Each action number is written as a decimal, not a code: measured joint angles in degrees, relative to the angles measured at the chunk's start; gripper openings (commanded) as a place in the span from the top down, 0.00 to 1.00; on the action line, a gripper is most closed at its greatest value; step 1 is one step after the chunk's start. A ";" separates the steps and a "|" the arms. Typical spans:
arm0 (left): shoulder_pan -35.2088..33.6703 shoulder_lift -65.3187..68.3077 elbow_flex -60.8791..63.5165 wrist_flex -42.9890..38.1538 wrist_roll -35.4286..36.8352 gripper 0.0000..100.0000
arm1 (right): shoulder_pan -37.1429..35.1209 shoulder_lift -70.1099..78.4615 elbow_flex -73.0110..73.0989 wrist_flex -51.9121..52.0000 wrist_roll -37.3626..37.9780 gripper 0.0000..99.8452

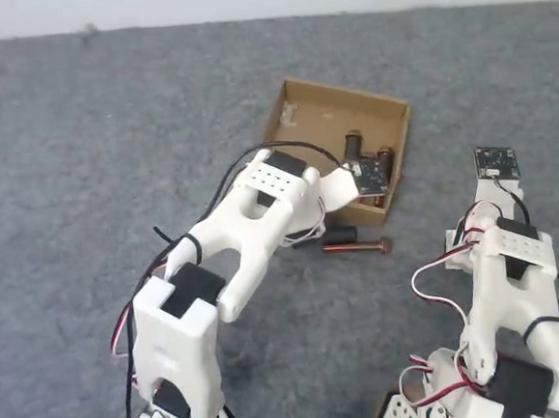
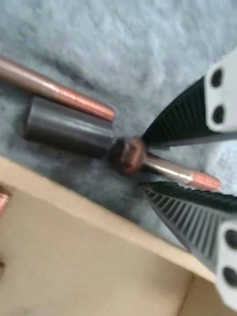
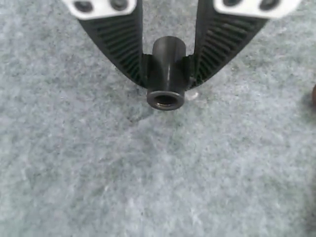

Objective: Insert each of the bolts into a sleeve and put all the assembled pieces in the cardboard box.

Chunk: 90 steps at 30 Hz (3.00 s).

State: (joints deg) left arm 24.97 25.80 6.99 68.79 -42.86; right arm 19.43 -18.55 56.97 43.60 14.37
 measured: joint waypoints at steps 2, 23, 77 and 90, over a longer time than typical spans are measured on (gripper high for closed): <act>0.62 0.09 0.00 0.00 0.00 0.99 | 0.00 0.00 0.00 -0.70 0.00 0.99; 0.53 0.18 -0.09 5.63 5.27 0.99 | 0.00 0.00 0.26 -0.97 0.35 0.99; -26.11 -25.49 29.71 -29.54 48.53 0.99 | -15.91 -0.26 2.37 -18.29 -18.73 0.99; -26.11 -25.41 29.71 -29.54 48.53 0.99 | -20.66 -0.26 2.37 -48.79 -18.73 0.99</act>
State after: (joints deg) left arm -1.14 0.40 36.70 39.25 5.67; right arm -1.23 -18.81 59.34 -5.19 -4.35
